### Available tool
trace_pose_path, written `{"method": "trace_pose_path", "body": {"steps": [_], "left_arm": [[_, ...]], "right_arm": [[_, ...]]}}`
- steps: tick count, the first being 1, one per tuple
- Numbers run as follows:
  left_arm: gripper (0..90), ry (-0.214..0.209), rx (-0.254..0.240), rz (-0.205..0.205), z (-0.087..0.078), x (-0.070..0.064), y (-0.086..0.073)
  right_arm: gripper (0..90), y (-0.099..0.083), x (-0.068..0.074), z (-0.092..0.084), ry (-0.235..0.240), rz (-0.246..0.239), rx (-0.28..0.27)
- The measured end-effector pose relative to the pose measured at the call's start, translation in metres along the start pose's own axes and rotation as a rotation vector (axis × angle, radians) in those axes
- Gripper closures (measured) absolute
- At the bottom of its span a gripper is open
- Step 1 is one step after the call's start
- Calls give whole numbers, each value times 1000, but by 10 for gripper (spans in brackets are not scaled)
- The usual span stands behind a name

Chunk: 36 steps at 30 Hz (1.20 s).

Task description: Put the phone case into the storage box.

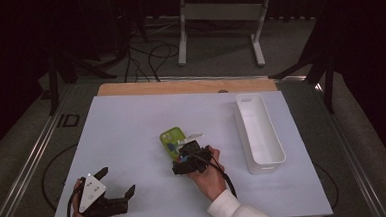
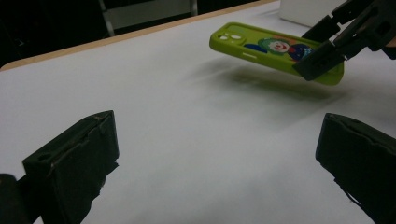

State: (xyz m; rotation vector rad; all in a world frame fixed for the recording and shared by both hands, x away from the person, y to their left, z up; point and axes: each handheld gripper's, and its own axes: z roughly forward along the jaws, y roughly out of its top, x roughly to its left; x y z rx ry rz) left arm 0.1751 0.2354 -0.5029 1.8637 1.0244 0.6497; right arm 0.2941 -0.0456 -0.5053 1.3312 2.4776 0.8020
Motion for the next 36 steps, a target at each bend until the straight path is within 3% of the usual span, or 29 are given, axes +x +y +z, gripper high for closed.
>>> {"method": "trace_pose_path", "body": {"steps": [20, 23, 36], "left_arm": [[2, -6, -10, -18, -1, -2, 4], [2, -6, -17, -28, 0, -3, 9], [2, -11, -14, -37, 5, -9, 28]], "right_arm": [[158, -5, -1, -16, 0, -28, -111], [158, -7, -3, -22, -4, -25, -153], [158, -13, -6, -40, 1, -21, -228]]}}
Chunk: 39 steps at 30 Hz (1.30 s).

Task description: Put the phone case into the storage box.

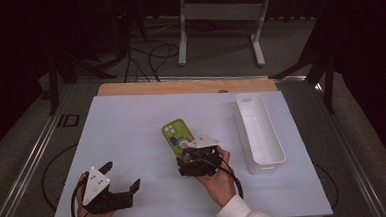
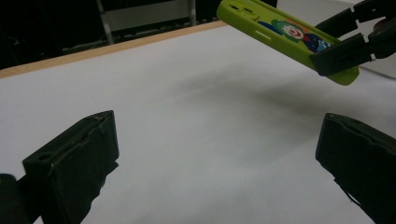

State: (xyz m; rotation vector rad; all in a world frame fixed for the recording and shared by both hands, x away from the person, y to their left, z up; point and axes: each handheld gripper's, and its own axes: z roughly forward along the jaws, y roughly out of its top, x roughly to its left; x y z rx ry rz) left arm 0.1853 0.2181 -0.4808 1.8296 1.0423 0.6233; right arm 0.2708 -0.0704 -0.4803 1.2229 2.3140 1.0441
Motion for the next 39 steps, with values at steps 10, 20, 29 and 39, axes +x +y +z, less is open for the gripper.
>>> {"method": "trace_pose_path", "body": {"steps": [10, 20, 29, 39], "left_arm": [[2, -18, 14, -6, 14, -5, 13], [2, -46, 22, -1, 30, -13, 26], [2, -90, 17, -9, 38, -18, 36], [2, -130, 18, -27, 47, -23, 43]], "right_arm": [[157, -17, -10, -7, -10, 54, -73], [158, -34, -24, -13, -27, 85, -141], [157, -35, -24, -19, -25, 52, -179], [157, -35, -18, -22, -19, 17, -200]]}}
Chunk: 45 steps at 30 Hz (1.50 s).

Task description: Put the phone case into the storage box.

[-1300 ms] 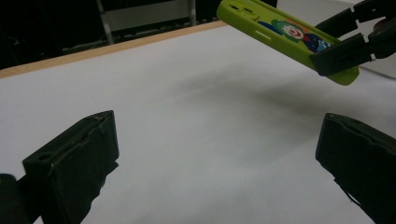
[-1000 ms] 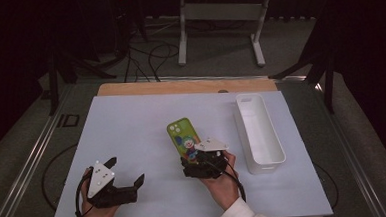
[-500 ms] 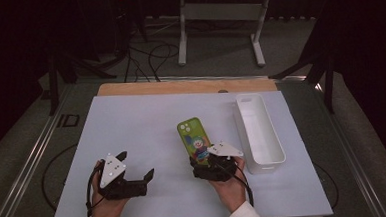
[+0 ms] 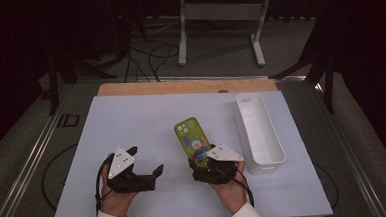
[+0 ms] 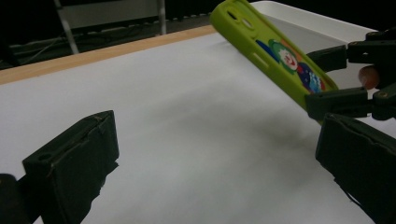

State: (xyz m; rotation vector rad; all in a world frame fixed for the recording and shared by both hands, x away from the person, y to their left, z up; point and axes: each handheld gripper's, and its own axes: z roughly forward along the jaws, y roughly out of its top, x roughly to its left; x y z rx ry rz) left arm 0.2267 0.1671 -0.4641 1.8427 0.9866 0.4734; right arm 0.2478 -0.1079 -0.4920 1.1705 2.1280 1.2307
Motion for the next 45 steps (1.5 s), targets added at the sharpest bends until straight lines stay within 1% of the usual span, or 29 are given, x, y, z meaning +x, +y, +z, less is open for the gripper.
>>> {"method": "trace_pose_path", "body": {"steps": [8, 14, 19, 28, 29, 32, 33, 34, 37, 40, 45], "left_arm": [[2, -33, 2, -19, 9, -1, 7], [2, -49, -6, -28, 13, -1, 13], [2, -45, 2, -26, 16, -3, 18], [22, -32, 5, -38, 22, -6, 24], [28, -34, 6, -41, 22, -5, 25], [28, -34, 6, -41, 22, -5, 25], [28, -45, 0, -62, 23, -4, 25], [33, -49, 0, -67, 23, -4, 25], [36, -55, -6, -75, 24, -3, 26], [44, -58, -9, -80, 24, -3, 28], [53, -59, -12, -74, 25, -4, 31]], "right_arm": [[157, 3, 4, -3, 10, -20, -26], [157, 6, 8, -6, 6, -40, -44], [157, 6, 10, -7, 8, -42, -51], [157, 7, 16, -7, 14, -49, -67], [158, 7, 18, -7, 12, -62, -72], [157, 7, 19, -7, 11, -64, -72], [157, 7, 19, -7, 11, -64, -72], [157, 7, 21, -8, 13, -71, -78], [158, 8, 22, -8, 14, -73, -81], [157, 8, 23, -8, 20, -80, -86], [157, 7, 25, -8, 22, -80, -89]]}}
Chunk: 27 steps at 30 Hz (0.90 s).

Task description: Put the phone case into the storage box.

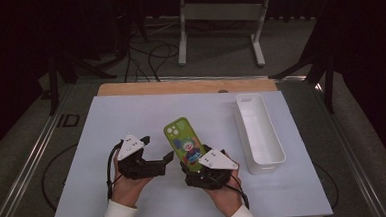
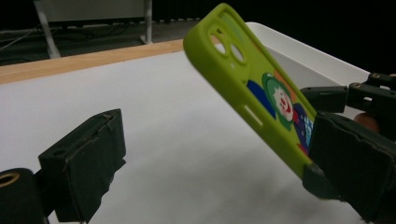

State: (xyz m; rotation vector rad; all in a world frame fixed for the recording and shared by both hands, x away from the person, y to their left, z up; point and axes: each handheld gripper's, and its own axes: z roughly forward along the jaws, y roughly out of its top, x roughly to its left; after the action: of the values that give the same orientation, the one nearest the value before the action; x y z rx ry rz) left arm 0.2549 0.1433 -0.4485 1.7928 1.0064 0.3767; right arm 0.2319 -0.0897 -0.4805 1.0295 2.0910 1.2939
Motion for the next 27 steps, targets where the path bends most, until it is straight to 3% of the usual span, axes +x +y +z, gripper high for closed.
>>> {"method": "trace_pose_path", "body": {"steps": [12, 20, 24, 25, 27], "left_arm": [[136, -26, -15, -1, 5, -6, 8], [185, -76, -8, -14, 10, -9, 8], [249, -94, -10, -18, 11, -9, 8], [310, -130, -13, -26, 11, -9, 9], [350, -144, -13, -30, 12, -9, 9]], "right_arm": [[158, 0, 5, 1, 11, -23, -13], [157, 3, 10, 0, 15, -52, -44], [158, 3, 12, -1, 22, -61, -57], [158, 3, 13, -2, 26, -64, -62], [158, 3, 14, -1, 33, -67, -66]]}}
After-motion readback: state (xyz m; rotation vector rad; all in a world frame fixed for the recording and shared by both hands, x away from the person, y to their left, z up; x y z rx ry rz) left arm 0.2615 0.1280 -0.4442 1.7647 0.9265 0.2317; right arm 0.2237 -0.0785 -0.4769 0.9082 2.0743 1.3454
